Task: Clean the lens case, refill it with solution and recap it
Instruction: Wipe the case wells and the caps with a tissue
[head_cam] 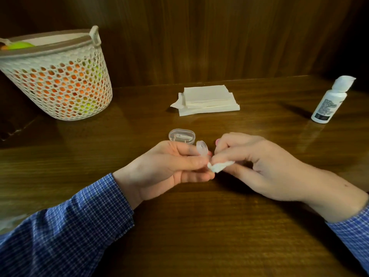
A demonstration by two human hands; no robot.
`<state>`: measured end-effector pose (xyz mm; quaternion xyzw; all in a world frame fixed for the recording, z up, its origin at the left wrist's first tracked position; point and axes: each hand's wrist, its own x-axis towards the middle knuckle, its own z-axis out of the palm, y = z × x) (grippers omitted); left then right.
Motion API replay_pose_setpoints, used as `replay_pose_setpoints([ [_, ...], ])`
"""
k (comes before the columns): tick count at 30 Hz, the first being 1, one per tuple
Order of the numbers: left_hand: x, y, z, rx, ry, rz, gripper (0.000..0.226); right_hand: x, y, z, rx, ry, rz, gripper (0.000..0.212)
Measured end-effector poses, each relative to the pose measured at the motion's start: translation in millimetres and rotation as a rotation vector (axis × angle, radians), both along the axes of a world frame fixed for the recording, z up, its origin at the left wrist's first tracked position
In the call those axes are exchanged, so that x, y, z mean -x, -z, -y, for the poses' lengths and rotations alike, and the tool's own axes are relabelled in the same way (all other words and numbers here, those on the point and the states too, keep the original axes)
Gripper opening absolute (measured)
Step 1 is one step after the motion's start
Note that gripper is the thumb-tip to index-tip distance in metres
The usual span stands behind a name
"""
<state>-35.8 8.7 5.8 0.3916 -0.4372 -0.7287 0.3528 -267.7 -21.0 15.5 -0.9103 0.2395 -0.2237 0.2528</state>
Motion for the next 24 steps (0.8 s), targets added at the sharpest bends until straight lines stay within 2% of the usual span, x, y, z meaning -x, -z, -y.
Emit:
replay_pose_setpoints([
  [2,-1,-2,1,-0.077,0.112,-0.045,0.024,3,1,3,0.123,-0.042,-0.029,0.023],
  [5,-3,-7,3,-0.239,0.234,-0.209,0.02,6,5,6,0.273,-0.048,0.08,0.022],
  [9,-5,-7,2,-0.333,0.24,-0.355,0.026,5,12,5,0.47,-0.013,0.148,0.029],
  [14,-4,-7,2,-0.356,0.229,-0.36,0.027,1,15,1,0.565,0.015,0.144,0.022],
  [18,-5,-8,2,-0.217,0.156,-0.187,0.029,-4,17,-1,0.412,0.032,0.12,0.018],
  [21,-2,-8,-1,-0.078,0.017,-0.017,0.035,-9,15,-7,0.169,0.065,0.095,0.021],
  [24,3,-7,-4,0.02,-0.123,0.063,0.039,-11,10,-10,-0.096,0.119,0.122,0.022],
])
